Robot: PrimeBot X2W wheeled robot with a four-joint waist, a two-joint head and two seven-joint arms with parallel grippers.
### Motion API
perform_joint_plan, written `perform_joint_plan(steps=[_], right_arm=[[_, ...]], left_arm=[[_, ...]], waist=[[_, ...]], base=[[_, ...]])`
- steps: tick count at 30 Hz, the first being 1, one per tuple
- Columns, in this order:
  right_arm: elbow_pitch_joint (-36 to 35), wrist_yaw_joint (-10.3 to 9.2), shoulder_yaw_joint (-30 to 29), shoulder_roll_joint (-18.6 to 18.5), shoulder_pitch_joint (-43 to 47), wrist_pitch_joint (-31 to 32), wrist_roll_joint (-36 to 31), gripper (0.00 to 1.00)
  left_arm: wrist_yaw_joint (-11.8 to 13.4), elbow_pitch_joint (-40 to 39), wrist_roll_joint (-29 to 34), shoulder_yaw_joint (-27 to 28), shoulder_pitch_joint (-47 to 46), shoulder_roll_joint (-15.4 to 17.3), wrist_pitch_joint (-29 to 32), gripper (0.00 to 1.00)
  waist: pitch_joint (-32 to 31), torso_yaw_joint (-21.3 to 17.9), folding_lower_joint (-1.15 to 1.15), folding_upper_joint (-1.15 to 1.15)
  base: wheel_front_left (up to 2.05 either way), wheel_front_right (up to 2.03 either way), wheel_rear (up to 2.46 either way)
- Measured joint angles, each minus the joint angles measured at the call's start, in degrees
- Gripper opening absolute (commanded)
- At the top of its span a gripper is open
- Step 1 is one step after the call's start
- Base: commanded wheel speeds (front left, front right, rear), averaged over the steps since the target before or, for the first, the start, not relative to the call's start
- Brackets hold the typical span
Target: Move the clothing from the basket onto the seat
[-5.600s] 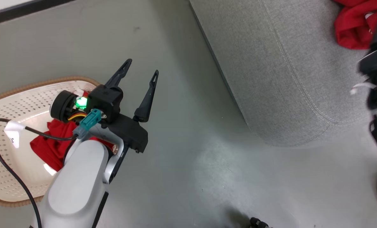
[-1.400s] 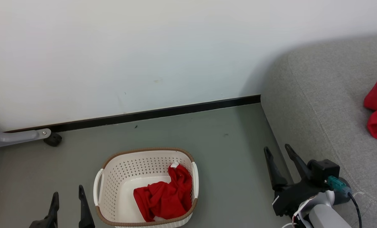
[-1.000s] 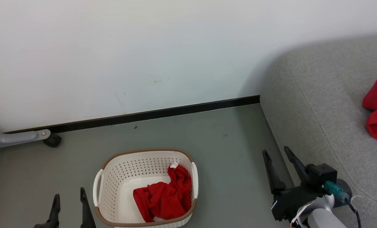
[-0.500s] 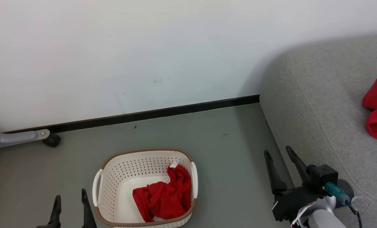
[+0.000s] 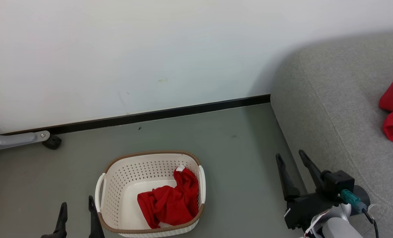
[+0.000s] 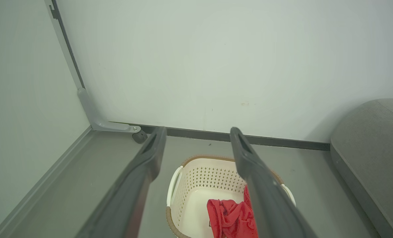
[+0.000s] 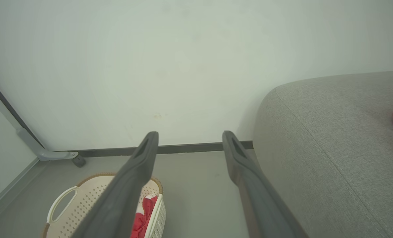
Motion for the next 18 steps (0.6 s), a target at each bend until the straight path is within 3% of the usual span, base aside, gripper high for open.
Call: perform_joint_plan(steps=[18], right_arm=[[-0.8,0.0,-1.0,-0.2,-0.4,0.0,0.1,1.0]], left_arm=[[-1.6,3.0,-0.2,-1.9,-3.2,-0.2,0.0,1.0]], waist=[[7.5,-0.8,0.0,0.01]], base=[[0.0,0.0,0.0]])
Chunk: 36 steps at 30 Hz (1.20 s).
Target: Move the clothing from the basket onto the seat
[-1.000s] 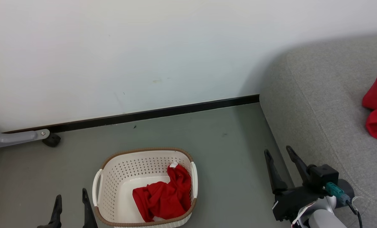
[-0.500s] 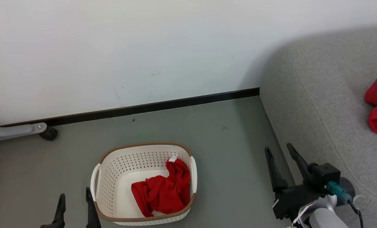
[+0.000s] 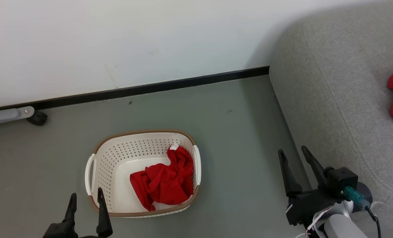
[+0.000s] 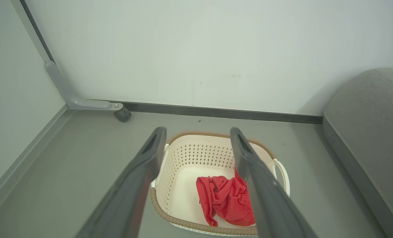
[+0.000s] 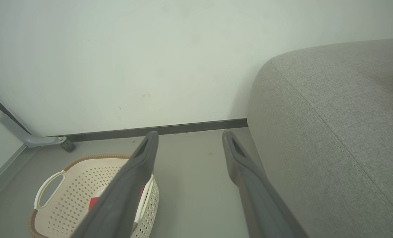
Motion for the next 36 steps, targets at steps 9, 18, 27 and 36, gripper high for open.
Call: perform_joint_plan(steps=[9,18,27,36], right_arm=[[0.1,0.0,-1.0,-0.1,-1.9,0.0,0.4,1.0],[-0.7,0.0,-1.2,-0.2,-3.6,0.0,0.4,1.0],[-1.8,0.07,-1.0,-0.1,-7.7,0.0,0.3,1.0],[-2.2,0.08,-0.3,0.3,-11.2,0.0,0.2,1.0]], left_arm=[[-1.5,2.6,0.2,-1.9,-4.1,-0.1,0.1,1.0],[-2.0,5.0,0.6,-3.1,-9.8,0.0,0.7,1.0],[-3.7,7.8,1.0,-4.8,-17.6,-0.2,2.7,1.0],[-5.2,12.3,0.9,-4.1,-24.1,1.5,4.6,1.0]], waist=[[4.9,-0.7,0.0,0.0],[10.5,-1.3,0.01,0.0],[17.2,-1.7,0.01,0.0],[23.3,-2.4,0.01,0.0]], base=[[0.0,0.0,0.0],[0.0,0.0,0.0],[0.0,0.0,0.0],[0.0,0.0,0.0]])
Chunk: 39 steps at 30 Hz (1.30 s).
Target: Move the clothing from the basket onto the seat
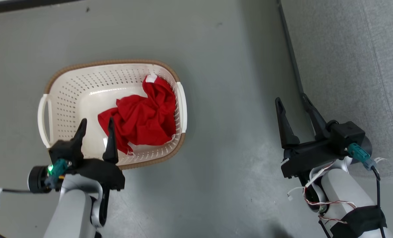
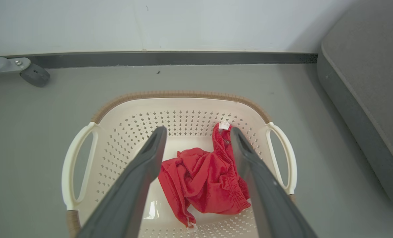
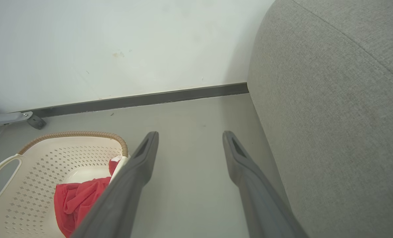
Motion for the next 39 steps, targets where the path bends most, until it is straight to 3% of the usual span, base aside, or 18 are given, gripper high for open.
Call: perform_joint_plan(steps=[17,39], right_arm=[[-0.3,0.0,0.9,0.9,-2.3,0.0,0.0,1.0],[-1.1,0.55,2.3,1.6,-5.4,0.0,0.5,1.0]], left_arm=[[-2.8,7.6,0.1,-0.9,-12.8,3.4,7.3,1.0],[-3.3,17.2,2.5,-2.0,-24.8,6.7,16.7,1.0]], waist=[[9.5,-1.9,-0.01,0.0],[19.9,-3.6,-0.01,0.0]], base=[[0.0,0.0,0.0],[0.0,0.0,0.0]])
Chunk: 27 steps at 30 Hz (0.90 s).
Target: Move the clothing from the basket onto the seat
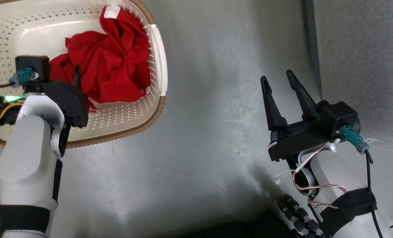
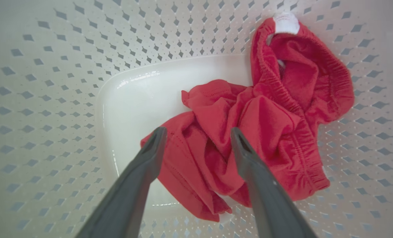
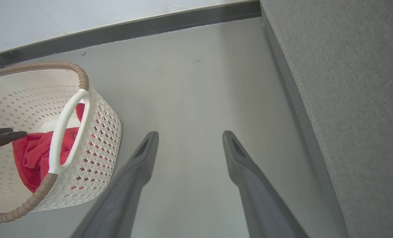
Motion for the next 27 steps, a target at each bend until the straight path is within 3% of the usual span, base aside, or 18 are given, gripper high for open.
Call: perform_joint_plan(steps=[27], right_arm=[[0.0,0.35,2.3,0.4,-1.0,0.0,3.6,1.0]], left_arm=[[0.5,7.6,0.8,-1.3,-7.9,0.4,6.1,1.0]], waist=[[5.0,-2.0,0.0,-0.01]], base=[[0.0,0.0,0.0]])
